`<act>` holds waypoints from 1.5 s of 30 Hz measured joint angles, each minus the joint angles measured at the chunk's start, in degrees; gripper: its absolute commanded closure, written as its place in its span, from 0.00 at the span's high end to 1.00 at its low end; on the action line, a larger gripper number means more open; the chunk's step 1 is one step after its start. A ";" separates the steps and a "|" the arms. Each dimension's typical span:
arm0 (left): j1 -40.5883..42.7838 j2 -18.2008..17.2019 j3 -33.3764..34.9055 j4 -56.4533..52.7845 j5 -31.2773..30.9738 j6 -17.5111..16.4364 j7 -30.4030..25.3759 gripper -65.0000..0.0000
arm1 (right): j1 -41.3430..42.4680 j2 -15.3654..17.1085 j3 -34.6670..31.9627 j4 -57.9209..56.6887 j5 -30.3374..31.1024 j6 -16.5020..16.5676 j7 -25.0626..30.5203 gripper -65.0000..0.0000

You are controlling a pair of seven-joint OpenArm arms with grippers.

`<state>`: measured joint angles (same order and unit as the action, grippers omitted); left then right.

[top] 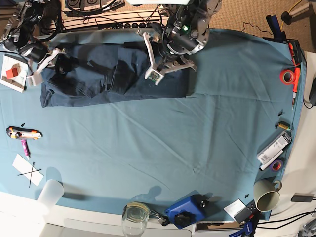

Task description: Fold the T-shirt properly

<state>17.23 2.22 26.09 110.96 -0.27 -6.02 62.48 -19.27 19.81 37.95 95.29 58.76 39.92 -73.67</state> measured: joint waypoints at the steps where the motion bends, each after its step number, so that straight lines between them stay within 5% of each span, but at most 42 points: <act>1: 0.02 0.00 0.00 -1.22 -0.22 -0.31 -0.87 0.27 | 0.24 0.02 0.94 0.00 1.29 -0.02 -0.02 0.28; 16: -5.66 0.02 0.00 6.14 0.00 1.11 2.03 0.27 | 1.18 -0.02 15.72 -0.02 11.63 -0.02 -0.26 0.28; 19: -5.35 0.00 0.00 6.14 0.00 1.11 2.03 0.27 | 1.22 -0.02 15.82 -0.02 8.07 -0.02 -0.26 0.30; 24: -5.38 0.00 0.00 6.14 0.00 1.11 2.03 0.27 | 1.20 0.00 15.82 -0.02 7.28 0.00 -3.87 0.55; 35: -4.26 0.00 0.00 6.14 0.02 1.11 1.97 0.27 | 4.81 3.50 15.89 -0.81 -1.09 0.02 -3.87 0.55; 45: -4.24 0.00 0.00 6.14 0.02 1.14 1.88 0.27 | 11.82 8.02 8.81 -20.92 2.25 0.02 -6.84 0.55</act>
<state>12.99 2.22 26.09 117.10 -0.25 -4.89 64.36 -7.44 27.83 46.76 74.37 61.01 39.94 -80.51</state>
